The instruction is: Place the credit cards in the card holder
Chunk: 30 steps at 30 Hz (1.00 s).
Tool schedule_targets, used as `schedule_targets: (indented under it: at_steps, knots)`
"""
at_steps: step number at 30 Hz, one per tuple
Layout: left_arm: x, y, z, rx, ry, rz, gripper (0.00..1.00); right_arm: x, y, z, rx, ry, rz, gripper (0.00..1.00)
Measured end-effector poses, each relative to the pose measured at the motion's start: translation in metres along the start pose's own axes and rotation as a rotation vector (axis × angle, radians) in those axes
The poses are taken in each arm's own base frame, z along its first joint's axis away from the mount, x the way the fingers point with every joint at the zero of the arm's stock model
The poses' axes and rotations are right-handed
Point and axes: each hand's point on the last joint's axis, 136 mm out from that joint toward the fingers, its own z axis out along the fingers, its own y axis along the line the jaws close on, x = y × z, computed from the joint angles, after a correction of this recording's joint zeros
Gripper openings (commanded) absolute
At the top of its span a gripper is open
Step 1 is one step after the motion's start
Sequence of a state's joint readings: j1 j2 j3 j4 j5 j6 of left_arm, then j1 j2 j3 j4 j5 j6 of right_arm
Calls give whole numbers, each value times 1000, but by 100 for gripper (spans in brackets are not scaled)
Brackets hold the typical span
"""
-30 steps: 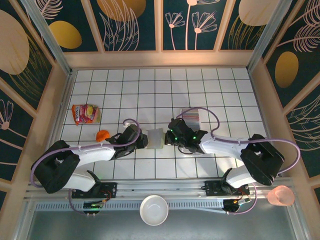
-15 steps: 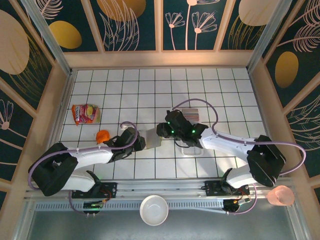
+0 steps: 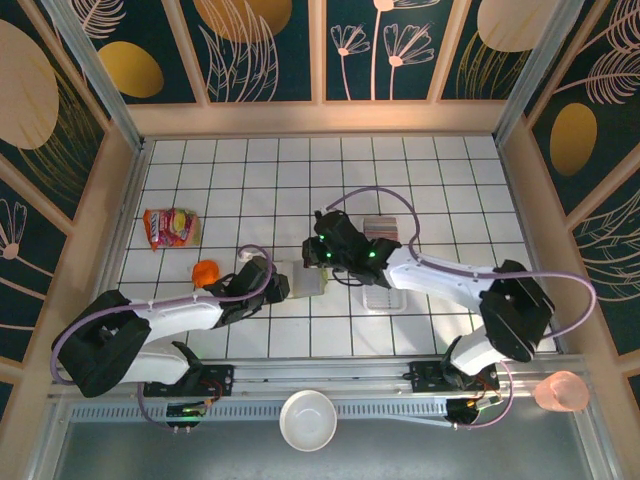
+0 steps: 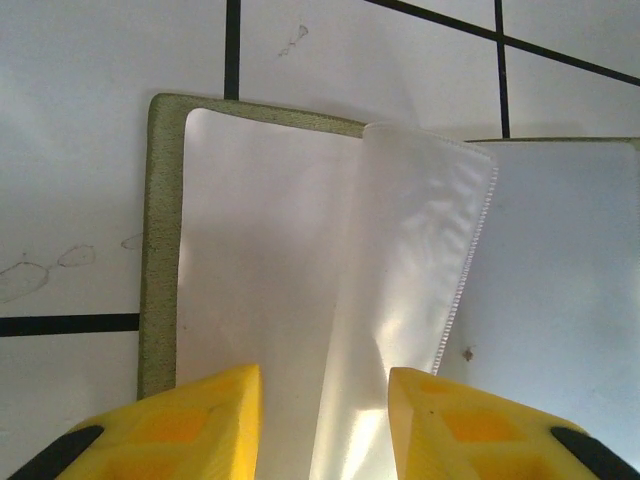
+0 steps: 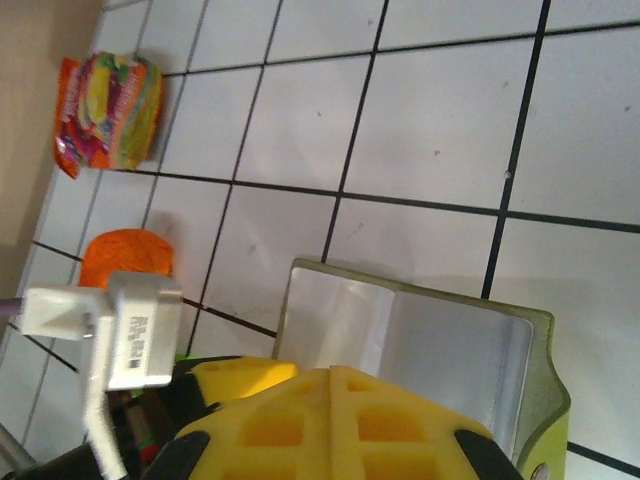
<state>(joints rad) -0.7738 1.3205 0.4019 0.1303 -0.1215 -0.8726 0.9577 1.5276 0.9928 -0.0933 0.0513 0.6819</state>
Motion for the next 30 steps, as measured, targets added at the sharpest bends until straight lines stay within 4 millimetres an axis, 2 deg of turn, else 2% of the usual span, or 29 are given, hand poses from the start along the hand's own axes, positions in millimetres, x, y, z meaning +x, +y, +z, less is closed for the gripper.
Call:
schedule_targets:
  at_steps: [10,15,22,30]
  knots:
    - [1,2,-4,6,-7,-1,39,40,-23,52,32,144,9,0]
    - [0,4,-6,6,-16,-8,40,54,-30,70,48,196,11,0]
    - [-4,4,-11,12,-40,-21,41,60,-28,79,33,224,14,0]
    - [-10,5,-20,19,-78,-35,42,56,-15,89,-5,228,16,0]
